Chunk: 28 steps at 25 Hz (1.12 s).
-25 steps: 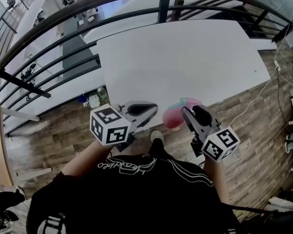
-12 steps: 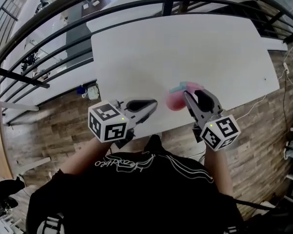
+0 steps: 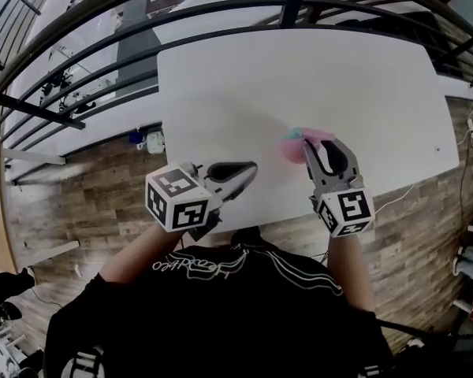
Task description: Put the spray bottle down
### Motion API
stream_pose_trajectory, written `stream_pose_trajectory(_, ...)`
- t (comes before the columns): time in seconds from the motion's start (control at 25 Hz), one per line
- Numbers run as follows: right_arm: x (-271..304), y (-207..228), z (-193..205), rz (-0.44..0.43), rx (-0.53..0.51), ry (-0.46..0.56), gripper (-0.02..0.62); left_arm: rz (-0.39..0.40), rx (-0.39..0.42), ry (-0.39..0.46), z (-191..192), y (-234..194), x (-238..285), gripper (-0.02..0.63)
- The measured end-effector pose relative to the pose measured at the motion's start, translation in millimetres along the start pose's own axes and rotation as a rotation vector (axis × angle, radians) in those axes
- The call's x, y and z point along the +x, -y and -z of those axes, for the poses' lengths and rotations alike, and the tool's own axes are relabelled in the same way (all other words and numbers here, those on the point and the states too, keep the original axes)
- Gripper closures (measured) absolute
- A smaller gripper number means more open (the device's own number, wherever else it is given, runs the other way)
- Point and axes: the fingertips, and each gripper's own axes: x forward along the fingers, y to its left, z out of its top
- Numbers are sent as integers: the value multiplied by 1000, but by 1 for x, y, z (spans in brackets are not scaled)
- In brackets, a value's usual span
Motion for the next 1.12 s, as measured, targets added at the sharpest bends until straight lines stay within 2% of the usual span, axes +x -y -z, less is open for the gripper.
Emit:
stream_pose_trajectory(0.28, 9, 5, 19, 38, 15, -9, 465, -15, -28, 6, 2, -13, -2, 598)
stream_pose_trajectory(0.52, 8, 11, 20, 60, 48, 9, 465, -17, -39, 1, 4, -13, -1, 598)
stream_pose_trajectory(0.92, 1, 10, 22, 77, 145, 29, 463, -35, -28, -7, 18, -10, -10, 598)
stream_pose_trajectory(1.12, -17, 5, 22, 135, 136, 3, 453, -16, -42, 11, 25, -2, -27, 597)
